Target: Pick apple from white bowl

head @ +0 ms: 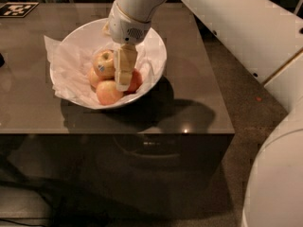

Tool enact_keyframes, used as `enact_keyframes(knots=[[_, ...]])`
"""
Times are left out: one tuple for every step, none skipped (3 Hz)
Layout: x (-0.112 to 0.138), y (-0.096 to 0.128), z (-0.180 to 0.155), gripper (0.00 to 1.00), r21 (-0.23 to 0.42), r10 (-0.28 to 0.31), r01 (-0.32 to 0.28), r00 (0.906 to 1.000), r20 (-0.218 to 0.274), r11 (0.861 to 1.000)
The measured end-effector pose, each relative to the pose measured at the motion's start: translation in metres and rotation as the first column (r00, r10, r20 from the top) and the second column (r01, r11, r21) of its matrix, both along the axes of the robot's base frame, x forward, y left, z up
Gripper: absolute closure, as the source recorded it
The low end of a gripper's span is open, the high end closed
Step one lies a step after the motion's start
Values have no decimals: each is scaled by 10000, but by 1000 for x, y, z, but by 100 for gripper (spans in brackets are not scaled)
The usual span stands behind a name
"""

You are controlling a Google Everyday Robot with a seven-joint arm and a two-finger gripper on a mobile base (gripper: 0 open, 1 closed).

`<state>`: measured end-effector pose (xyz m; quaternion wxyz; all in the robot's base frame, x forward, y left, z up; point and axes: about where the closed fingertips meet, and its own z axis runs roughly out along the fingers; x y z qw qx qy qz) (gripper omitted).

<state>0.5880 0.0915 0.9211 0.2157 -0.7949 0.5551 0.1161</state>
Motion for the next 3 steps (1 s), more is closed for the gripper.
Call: enact_keyframes(knots=[[-2,3,-13,0,150,-90,91,9999,-96,9998],[-2,6,-16,0,272,-265,262,9996,109,9993],[-2,6,-16,19,278,-271,268,9996,117,9993]])
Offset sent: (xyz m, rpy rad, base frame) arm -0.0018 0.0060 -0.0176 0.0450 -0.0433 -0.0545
